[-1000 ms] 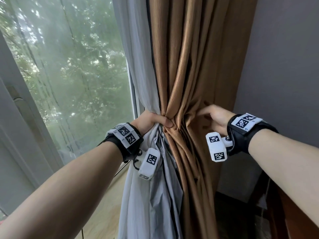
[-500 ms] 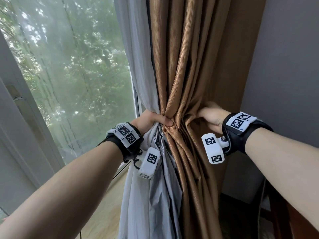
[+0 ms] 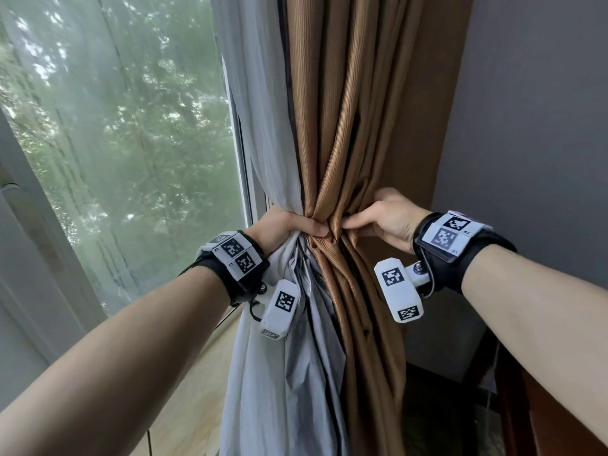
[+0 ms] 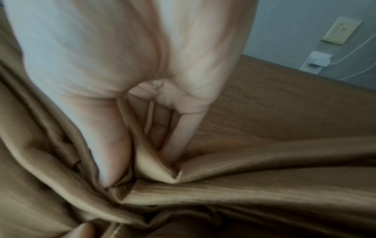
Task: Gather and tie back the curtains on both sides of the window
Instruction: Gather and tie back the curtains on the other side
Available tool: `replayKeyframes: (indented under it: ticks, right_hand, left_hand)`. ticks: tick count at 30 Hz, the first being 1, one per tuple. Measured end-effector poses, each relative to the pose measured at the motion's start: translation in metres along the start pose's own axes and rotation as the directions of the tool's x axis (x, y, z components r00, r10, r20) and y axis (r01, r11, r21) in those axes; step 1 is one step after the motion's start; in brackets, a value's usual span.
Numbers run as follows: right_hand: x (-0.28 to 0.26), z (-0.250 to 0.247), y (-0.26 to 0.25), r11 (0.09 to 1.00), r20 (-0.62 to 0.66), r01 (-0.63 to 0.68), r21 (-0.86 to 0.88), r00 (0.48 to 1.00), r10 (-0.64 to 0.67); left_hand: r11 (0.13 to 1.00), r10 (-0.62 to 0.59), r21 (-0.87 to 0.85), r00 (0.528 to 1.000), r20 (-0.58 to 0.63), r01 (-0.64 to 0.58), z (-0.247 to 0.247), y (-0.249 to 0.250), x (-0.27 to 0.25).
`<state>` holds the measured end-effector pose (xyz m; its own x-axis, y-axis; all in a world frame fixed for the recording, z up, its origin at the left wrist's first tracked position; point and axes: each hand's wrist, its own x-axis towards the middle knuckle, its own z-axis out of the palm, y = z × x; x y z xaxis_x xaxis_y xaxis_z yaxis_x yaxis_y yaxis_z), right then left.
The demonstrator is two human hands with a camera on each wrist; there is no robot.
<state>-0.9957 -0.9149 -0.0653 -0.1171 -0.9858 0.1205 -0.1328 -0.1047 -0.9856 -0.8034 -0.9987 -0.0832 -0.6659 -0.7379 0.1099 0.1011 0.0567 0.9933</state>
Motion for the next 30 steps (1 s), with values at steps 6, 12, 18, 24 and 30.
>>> replayKeyframes:
  ticks: [6,12,18,24,30]
  right_hand:
    - [-0.002,0.006,0.000,1.000,-0.008,-0.024,0.008,1.000,0.024]
    - [-0.001,0.008,0.002,0.999,0.027,-0.023,0.023,0.999,0.022]
    - [0.001,-0.003,-0.004,0.999,0.007,-0.008,-0.052,1.000,0.008]
    - [0.003,-0.027,0.002,0.986,-0.129,-0.037,0.164,0.990,0.058]
    - [0.006,-0.009,0.017,0.958,-0.061,-0.204,0.201,0.973,0.220]
  left_hand:
    - [0.997,-0.067,-0.037,0.990,0.121,0.072,0.000,0.007,-0.012]
    - [0.994,-0.057,-0.080,0.988,0.142,0.069,0.002,0.008,-0.016]
    - [0.989,-0.078,-0.096,0.950,0.301,0.112,0.005,0.013,-0.023]
    - [0.992,-0.095,-0.065,0.973,0.211,0.111,0.002,0.011,-0.017]
    - [0.990,-0.098,-0.078,0.967,0.236,0.119,0.007,0.012,-0.018]
